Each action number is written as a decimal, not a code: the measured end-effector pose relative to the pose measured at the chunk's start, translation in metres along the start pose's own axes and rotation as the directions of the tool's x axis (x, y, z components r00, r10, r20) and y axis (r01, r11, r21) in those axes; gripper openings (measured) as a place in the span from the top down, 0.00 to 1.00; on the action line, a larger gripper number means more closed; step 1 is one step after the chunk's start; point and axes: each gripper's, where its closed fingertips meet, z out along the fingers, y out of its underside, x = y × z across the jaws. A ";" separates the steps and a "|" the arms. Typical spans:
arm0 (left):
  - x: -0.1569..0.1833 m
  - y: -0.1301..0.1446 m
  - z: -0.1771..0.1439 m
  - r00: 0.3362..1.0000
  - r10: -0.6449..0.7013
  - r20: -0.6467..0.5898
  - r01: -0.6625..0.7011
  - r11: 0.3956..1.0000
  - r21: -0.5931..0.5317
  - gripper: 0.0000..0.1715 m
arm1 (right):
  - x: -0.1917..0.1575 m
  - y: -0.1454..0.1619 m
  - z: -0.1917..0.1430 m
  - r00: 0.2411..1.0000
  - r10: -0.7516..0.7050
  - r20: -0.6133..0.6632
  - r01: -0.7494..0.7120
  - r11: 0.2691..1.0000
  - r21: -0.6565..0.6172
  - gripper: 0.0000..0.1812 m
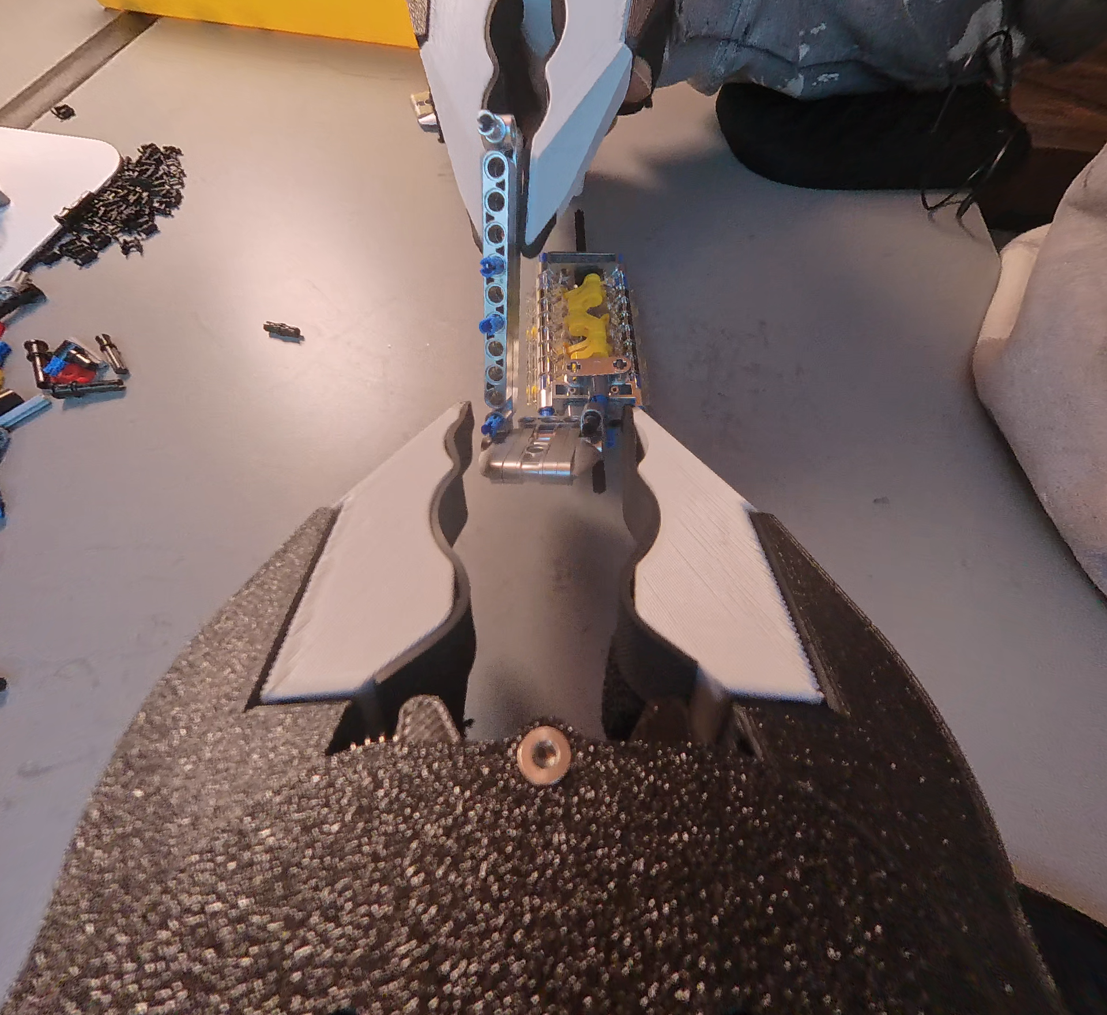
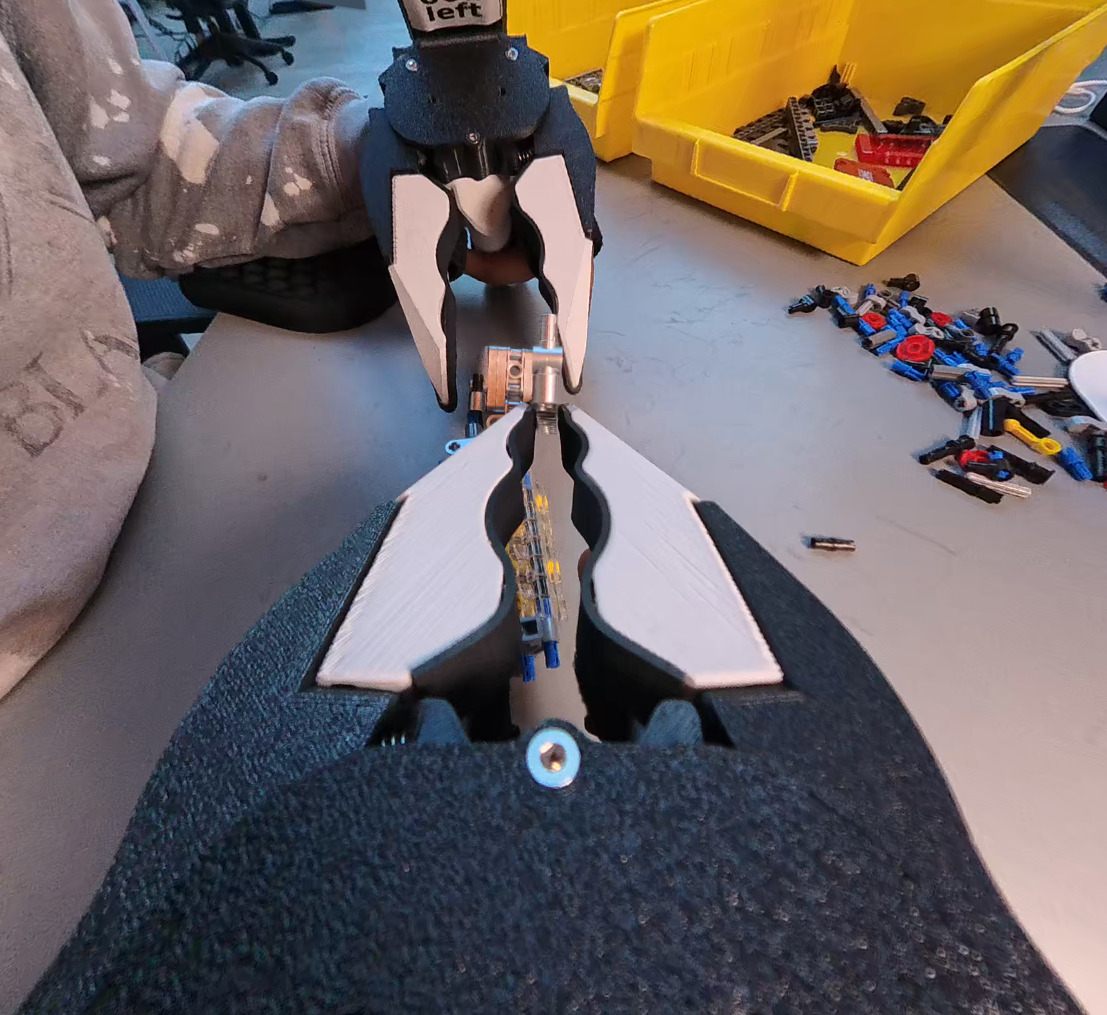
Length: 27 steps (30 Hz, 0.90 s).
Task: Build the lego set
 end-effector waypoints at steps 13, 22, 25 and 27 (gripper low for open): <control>-0.008 0.007 -0.013 0.996 -0.090 0.005 0.090 0.996 0.000 0.76 | 0.004 -0.007 -0.003 1.000 0.016 -0.016 -0.015 0.999 0.044 0.96; -0.037 -0.012 -0.020 0.850 -0.521 -0.074 0.525 0.834 0.167 0.75 | 0.013 -0.023 -0.004 0.998 0.017 -0.060 -0.011 0.994 0.112 1.00; -0.048 -0.017 -0.023 0.746 -0.651 -0.144 0.665 0.711 0.230 0.75 | 0.019 -0.039 -0.009 0.996 0.053 -0.068 -0.039 0.981 0.188 1.00; -0.050 -0.013 -0.021 0.711 -0.687 -0.147 0.701 0.678 0.223 0.75 | 0.023 -0.041 -0.009 0.995 0.035 -0.096 -0.019 0.985 0.169 1.00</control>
